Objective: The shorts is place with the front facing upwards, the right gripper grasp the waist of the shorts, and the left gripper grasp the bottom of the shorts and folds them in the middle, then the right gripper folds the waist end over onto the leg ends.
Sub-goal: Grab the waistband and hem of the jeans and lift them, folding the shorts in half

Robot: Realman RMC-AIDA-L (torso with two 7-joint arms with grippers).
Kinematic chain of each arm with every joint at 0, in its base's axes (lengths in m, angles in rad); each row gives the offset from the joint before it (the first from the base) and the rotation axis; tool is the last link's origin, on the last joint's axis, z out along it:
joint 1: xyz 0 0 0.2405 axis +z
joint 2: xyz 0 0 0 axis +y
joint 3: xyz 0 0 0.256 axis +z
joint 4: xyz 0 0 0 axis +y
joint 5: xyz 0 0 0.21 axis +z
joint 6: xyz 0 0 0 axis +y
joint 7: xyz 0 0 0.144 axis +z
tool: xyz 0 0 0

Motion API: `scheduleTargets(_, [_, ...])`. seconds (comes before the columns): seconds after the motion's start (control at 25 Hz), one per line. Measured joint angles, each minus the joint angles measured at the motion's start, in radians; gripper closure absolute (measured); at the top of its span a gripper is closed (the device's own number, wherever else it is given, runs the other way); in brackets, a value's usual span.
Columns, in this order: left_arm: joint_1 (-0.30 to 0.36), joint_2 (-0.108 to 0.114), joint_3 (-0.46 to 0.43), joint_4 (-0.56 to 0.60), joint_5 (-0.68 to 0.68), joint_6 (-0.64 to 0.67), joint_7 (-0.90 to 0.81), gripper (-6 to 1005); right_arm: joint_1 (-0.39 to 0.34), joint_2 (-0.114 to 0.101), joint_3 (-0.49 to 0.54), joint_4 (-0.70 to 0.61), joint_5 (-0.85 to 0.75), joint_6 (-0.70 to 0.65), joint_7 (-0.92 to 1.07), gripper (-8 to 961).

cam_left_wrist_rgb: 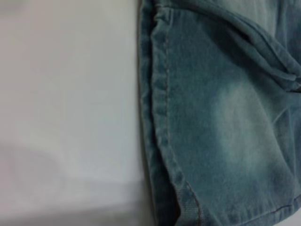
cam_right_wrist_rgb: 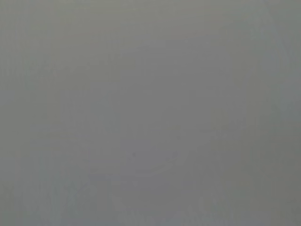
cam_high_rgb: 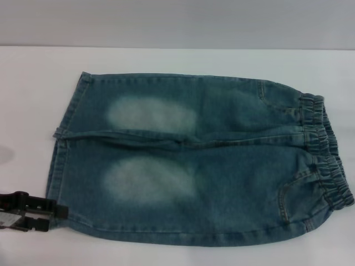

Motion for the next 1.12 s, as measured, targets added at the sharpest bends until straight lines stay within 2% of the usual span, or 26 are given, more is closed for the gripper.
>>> scheduleTargets(0.36, [-0.022, -0.003, -0.006, 0.0, -0.005, -0.014, 0.007, 260, -0.001, 0.0, 0.0, 0.002, 0.0, -0.001, 0.0, 204])
scheduleTargets(0.68, [-0.041, -0.017, -0.006, -0.001, -0.006, -0.03, 0.016, 263, -0.003, 0.001, 0.001, 0.002, 0.0, -0.002, 0.0, 204])
scheduleTargets(1.12, [-0.058, -0.019, -0.007, -0.002, -0.007, 0.007, 0.016, 267, -0.006, 0.002, 0.0, 0.008, 0.002, -0.002, 0.0, 204])
